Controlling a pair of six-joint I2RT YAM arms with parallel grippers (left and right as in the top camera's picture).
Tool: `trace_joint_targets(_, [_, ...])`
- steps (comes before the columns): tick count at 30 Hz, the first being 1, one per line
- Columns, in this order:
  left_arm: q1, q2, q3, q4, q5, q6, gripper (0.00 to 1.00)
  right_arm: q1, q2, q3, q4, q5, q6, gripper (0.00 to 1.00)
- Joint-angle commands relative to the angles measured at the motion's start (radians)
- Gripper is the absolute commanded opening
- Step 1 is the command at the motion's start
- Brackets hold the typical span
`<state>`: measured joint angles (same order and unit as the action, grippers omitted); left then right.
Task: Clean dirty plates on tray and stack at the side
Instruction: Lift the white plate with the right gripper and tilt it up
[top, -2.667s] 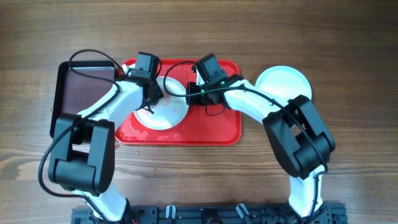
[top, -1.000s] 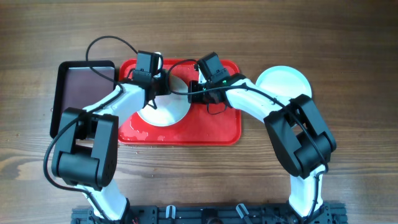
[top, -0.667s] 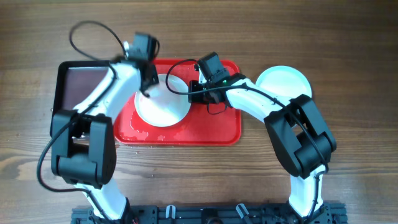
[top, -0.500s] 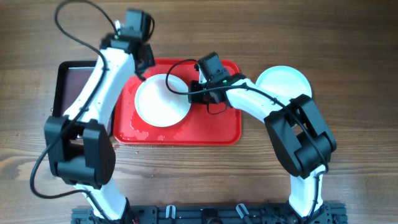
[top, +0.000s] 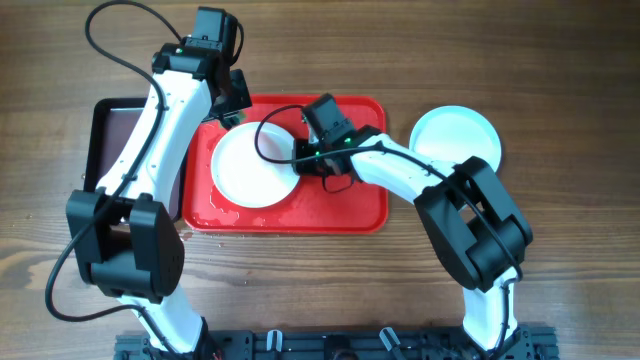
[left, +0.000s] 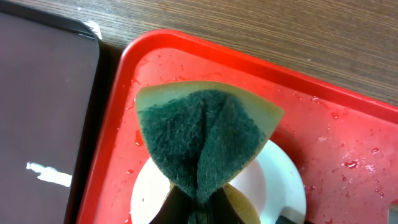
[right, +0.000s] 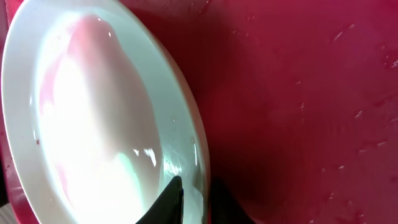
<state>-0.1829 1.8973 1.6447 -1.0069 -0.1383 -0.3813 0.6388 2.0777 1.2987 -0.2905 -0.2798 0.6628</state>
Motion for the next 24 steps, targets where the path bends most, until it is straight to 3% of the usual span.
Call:
trace_joint_targets(1, [0.011,0.001,-0.005,0.002,0.015,-0.016,0.04,-0.001,0.047,-0.004,-0.016,0.051,0.06,0.16])
trace_joint_targets(3, [0.011,0.001,-0.005,0.003,0.015,-0.016,0.04,-0.002,0.051,-0.004,-0.02,0.051,0.078,0.04])
trace_joint_targets(13, [0.011,0.001,-0.005,0.003,0.018,-0.02,0.04,-0.043,-0.077,-0.003,-0.089,0.053,0.016,0.04])
trace_joint_targets(24, [0.011,0.001,-0.005,0.008,0.138,-0.024,0.04,0.023,-0.356,-0.003,-0.366,0.616,-0.142,0.04])
